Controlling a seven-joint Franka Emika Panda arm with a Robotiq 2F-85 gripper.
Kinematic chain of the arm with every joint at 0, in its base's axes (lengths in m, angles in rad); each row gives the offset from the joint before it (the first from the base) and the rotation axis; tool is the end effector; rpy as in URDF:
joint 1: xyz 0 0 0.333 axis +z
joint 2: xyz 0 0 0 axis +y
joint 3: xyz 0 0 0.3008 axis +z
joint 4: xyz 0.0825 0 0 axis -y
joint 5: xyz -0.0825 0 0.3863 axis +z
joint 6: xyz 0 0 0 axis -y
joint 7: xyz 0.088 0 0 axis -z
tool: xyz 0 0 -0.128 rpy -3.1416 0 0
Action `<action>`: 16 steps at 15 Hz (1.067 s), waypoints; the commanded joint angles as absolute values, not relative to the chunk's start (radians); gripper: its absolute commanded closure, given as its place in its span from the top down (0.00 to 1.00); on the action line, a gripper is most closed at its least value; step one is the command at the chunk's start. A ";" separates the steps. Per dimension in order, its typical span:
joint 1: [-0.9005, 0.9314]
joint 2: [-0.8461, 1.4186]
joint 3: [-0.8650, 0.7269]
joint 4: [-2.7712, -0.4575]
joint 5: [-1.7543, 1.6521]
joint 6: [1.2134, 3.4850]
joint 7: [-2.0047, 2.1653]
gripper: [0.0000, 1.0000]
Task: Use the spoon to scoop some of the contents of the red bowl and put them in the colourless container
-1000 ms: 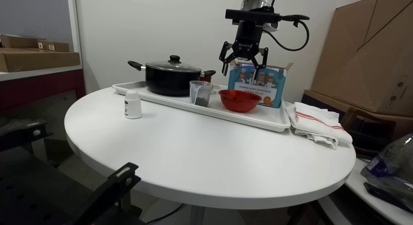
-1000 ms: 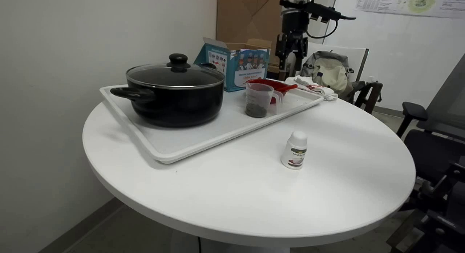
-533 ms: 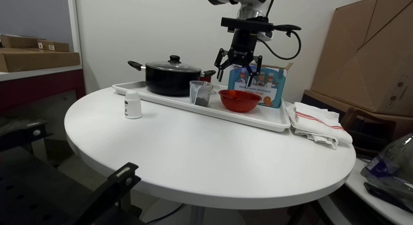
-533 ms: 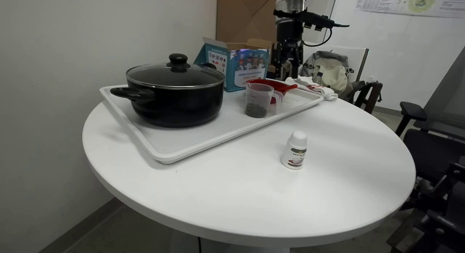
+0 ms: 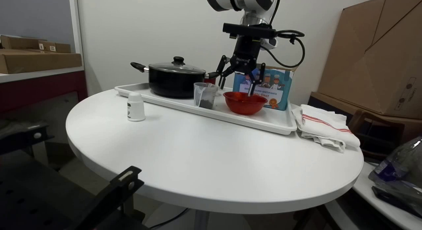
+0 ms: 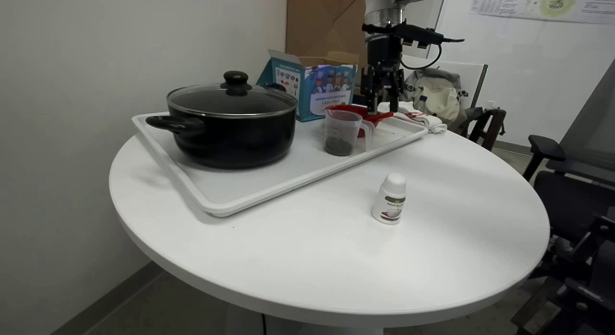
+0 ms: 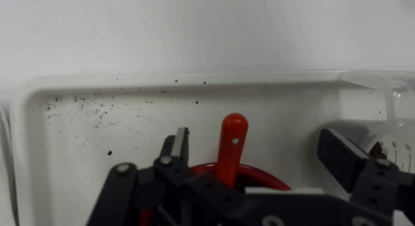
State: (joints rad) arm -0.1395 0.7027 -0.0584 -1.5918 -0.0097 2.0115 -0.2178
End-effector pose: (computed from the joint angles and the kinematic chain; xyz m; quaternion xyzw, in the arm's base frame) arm 0.6381 -0.1259 0.1685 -0.9897 -0.0167 0.1423 0.0058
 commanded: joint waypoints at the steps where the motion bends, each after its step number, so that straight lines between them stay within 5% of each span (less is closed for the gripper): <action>1: -0.141 0.724 -0.067 -1.570 -0.030 1.989 -0.191 1.00; 2: -0.141 0.729 -0.069 -1.568 -0.031 1.987 -0.190 1.00; 3: -0.140 0.734 -0.071 -1.565 -0.035 1.987 -0.189 0.75; 6: -0.137 0.741 -0.072 -1.560 -0.043 1.984 -0.192 0.60; 12: -0.135 0.737 -0.068 -1.550 -0.049 1.983 -0.196 0.14; 16: -0.140 0.734 -0.069 -1.539 -0.048 1.984 -0.199 0.11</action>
State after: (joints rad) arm -0.1374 0.7316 -0.0706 -1.5677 -0.0327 2.0088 -0.2129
